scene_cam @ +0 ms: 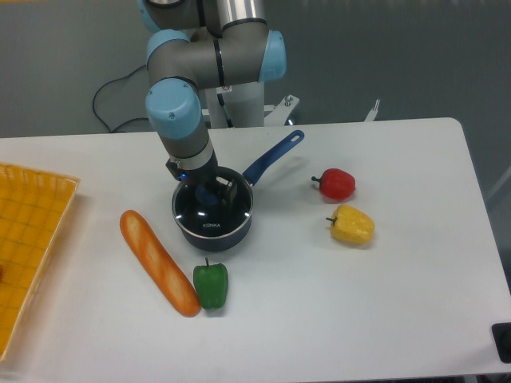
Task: Open the lid
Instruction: 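Close the gripper around the blue knob, then lift the glass lid off the saucepan and move it beside the pan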
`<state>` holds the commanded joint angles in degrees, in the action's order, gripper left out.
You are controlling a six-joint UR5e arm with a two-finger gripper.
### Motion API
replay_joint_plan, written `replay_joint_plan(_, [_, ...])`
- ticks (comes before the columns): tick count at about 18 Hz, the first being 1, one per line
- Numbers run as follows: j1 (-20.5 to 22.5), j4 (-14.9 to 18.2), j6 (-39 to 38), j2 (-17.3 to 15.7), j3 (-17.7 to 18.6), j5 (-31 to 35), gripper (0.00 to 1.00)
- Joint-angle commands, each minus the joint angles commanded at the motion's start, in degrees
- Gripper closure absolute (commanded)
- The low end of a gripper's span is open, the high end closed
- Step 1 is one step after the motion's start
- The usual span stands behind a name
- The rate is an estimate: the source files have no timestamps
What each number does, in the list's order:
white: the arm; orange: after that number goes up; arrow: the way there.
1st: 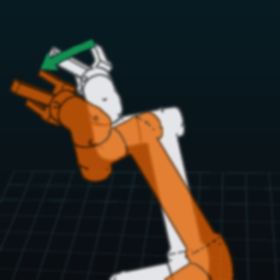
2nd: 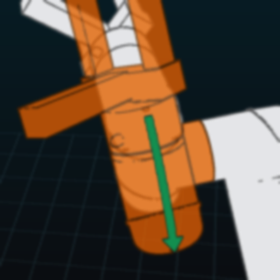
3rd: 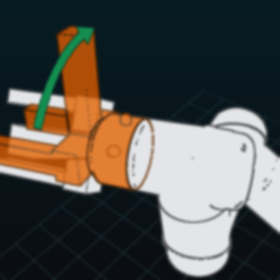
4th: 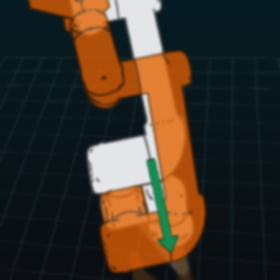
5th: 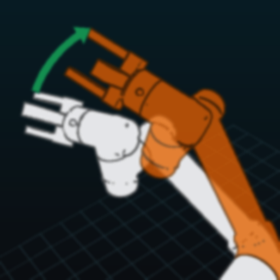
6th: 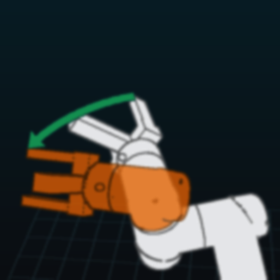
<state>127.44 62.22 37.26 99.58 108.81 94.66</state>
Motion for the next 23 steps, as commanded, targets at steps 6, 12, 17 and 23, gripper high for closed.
replay_joint_plan(6, [0.26, 5.89, 0.18, 0.0, -4.74, -0.09, 0.45])
replay_joint_plan(12, [1.84, 5.89, 5.35, 0.17, -7.29, -0.44, 0.45])
replay_joint_plan(17, [3.86, 5.37, 12.2, 0.96, -10.81, -1.05, 0.45])
replay_joint_plan(23, [6.67, 5.1, 19.06, 4.56, -15.28, -1.14, 0.45])
